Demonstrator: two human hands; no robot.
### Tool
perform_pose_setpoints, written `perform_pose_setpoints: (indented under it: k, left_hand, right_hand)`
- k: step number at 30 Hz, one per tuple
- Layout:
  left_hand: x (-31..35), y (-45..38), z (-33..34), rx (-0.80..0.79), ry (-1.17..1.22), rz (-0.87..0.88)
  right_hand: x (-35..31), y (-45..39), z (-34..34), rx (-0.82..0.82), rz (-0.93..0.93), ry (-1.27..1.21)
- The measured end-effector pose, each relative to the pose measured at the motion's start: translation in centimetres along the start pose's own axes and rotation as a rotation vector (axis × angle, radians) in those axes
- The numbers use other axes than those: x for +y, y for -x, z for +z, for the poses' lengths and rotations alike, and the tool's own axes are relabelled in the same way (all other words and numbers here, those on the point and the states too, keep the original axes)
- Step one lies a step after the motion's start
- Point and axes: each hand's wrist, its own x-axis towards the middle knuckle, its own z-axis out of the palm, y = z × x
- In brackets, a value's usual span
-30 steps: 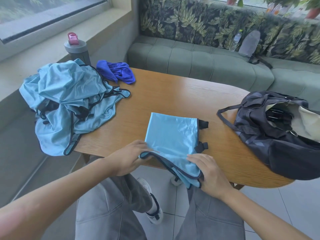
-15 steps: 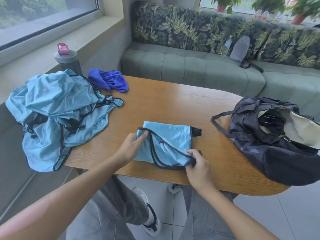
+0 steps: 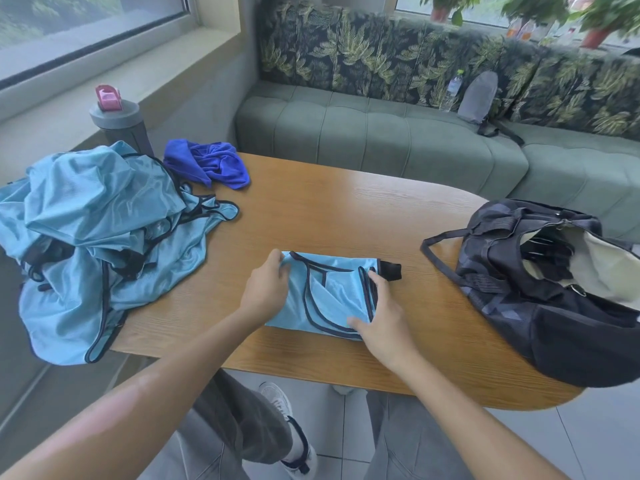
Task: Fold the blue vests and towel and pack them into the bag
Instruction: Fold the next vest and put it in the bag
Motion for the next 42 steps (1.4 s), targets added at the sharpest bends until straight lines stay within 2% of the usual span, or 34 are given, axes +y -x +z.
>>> perform_pose_setpoints:
  k: [4, 11, 16, 17, 19, 21, 22, 24, 26, 28, 31, 34, 38, 42]
  left_hand:
    - [0.5, -0.2, 0.6, 0.063, -0.008, 0.014]
    - [1.1, -1.0, 1.6, 0.196, -0.170, -0.052]
    - [1.0, -0.8, 1.0, 0.304, 0.060, -0.199]
    - [0.8, -0.7, 0.8, 0.356, 0.036, -0.141]
    - [0.1, -0.6, 0.7, 0.419, -0.104, 0.118]
    - [-0.7, -0.5, 0.9, 0.346, -0.237, 0.373]
    - [-1.1, -0.5, 1.2, 0.286, -0.278, 0.450]
    - [-2.1, -0.8, 1.9, 0.177, -0.306, 0.507]
    - [-2.9, -0.9, 2.4, 0.143, -0.275, 0.505]
    - [-3.4, -0.8, 2.6, 0.166, -0.254, 0.509]
    - [-3.6, -0.7, 2.6, 0.195, -0.257, 0.504]
    - [-3.5, -0.7, 2.5, 0.179, -0.274, 0.511]
    - [-3.6, -0.8, 2.7, 0.175, -0.280, 0.467]
    - [-4.0, -1.1, 2.7, 0.126, -0.331, 0.493]
  right_hand:
    - [-0.6, -1.1, -1.0, 0.110, -0.054, 0.023]
    - [0.2, -3.2, -0.8, 0.139, -0.041, 0.123]
    - [0.3, -3.8, -0.6, 0.150, 0.077, 0.027]
    - [0.0, -3.5, -0.8, 0.182, 0.070, 0.075]
    - [-0.8, -2.0, -0.8, 0.283, -0.043, 0.254]
    - [-1.4, 0.6, 0.0, 0.334, -0.320, 0.276]
    - [-1.5, 2.0, 0.9, 0.272, -0.448, 0.240]
    - [-1.3, 4.5, 3.2, -0.005, -0.597, 0.213]
    - [-1.1, 5.2, 4.9, -0.261, -0.620, 0.271]
    - [-1.0, 4.2, 5.6, -0.347, -0.621, 0.384]
    - [-0.8, 2.3, 5.1, -0.368, -0.640, 0.527]
    - [-0.5, 1.5, 4.2, -0.361, -0.568, 0.565]
    - [0.1, 0.0, 2.9, -0.223, -0.401, 0.669]
    - [0.9, -1.2, 2.6, -0.113, -0.299, 0.633]
